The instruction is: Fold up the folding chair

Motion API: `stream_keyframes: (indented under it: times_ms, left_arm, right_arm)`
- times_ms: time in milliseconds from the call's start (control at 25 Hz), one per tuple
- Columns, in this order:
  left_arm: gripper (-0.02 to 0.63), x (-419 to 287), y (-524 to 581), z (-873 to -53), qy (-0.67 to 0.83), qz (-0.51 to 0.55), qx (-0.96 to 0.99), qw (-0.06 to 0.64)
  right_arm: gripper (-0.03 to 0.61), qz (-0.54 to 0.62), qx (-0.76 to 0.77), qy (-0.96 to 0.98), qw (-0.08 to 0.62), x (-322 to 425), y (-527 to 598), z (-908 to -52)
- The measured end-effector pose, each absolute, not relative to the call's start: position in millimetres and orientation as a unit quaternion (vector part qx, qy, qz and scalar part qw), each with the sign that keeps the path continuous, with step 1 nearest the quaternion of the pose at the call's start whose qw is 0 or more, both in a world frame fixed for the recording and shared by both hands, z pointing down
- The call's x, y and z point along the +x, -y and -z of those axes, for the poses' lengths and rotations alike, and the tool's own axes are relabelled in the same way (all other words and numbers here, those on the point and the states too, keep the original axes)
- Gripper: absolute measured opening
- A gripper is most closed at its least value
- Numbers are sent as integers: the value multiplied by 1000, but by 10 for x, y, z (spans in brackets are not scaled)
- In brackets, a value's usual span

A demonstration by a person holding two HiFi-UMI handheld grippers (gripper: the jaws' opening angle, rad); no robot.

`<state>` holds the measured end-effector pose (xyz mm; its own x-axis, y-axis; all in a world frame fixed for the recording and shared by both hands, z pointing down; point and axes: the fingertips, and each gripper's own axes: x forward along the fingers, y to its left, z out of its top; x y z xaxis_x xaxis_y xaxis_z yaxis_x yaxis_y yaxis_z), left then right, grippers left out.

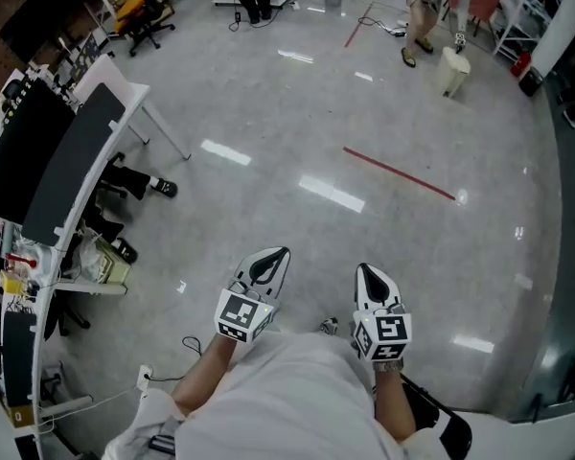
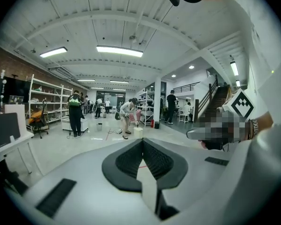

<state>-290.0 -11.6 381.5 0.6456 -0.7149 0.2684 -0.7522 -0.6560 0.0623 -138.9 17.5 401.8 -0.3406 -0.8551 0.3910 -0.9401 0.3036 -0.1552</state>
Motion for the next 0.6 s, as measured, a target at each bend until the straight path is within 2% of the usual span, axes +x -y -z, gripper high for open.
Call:
stream_keyframes:
  times_ms: [360,600]
  left_arm:
    - [11,-3686,955,-3804,319,-98,939,82]
    - [11,-4387,1265,-3904,284,-102,946,117]
  right_arm:
    - [5,-193,660,719,99,-2119,265,-4011]
    - [5,-179,696,688,105,-2815,378,-3864]
